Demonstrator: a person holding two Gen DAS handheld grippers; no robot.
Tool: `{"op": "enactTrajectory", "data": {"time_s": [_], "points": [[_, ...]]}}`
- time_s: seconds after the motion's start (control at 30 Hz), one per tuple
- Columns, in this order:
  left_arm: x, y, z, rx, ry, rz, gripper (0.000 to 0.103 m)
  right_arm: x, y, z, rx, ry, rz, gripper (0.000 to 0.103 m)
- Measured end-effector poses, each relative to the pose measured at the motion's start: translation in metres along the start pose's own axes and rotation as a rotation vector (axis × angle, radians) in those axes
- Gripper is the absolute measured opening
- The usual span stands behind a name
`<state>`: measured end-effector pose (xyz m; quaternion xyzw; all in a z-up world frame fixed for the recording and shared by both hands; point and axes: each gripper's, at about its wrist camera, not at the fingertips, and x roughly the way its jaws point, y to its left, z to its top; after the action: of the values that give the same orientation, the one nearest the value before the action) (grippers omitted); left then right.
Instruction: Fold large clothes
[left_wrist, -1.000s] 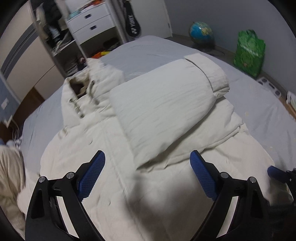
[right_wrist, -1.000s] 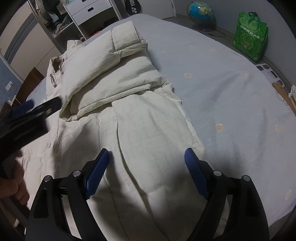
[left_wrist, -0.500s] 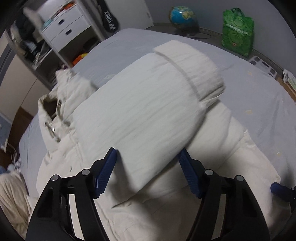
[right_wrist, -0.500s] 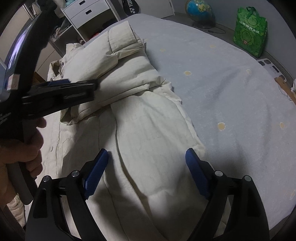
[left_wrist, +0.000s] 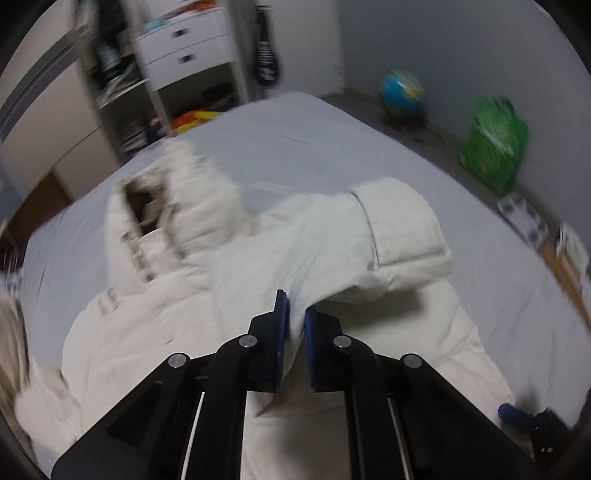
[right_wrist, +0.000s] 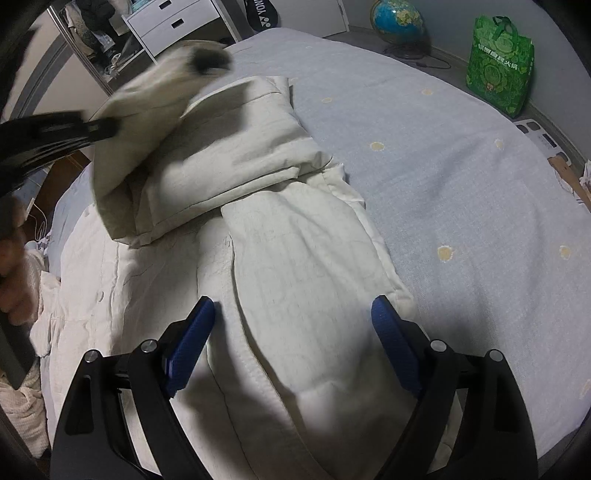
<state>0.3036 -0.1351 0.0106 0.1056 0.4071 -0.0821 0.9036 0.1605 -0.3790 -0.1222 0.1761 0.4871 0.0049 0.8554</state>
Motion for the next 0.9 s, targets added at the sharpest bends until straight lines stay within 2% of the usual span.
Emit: {"op": "enactTrajectory", "data": {"time_s": [0.17,0.3,0.4,0.57,0.8,0.9], "points": [[-0.022,0.055,-0.013,-0.162,-0.033,0.036,0.006,0.000,0.003,0.000,-0.008,-0.001,-0.011,0.083],[-0.034,0.095,-0.034,-0.288,-0.027,0.052,0.006,-0.001,0.007,-0.001,-0.016,-0.001,-0.025,0.083],[-0.036,0.114,-0.054,-0.326,-0.010,0.080,0.006,0.000,0.008,-0.001,-0.019,-0.001,-0.032,0.083],[-0.029,0.152,-0.094,-0.454,0.058,0.093,0.006,0.000,0.012,-0.002,-0.026,-0.001,-0.045,0.083],[-0.010,0.182,-0.153,-0.591,0.179,0.093,0.006,0.000,0.015,-0.002,-0.042,-0.005,-0.059,0.083],[-0.011,0.192,-0.171,-0.612,0.201,0.089,0.007,-0.002,0.014,-0.003,-0.041,-0.009,-0.056,0.083]]}}
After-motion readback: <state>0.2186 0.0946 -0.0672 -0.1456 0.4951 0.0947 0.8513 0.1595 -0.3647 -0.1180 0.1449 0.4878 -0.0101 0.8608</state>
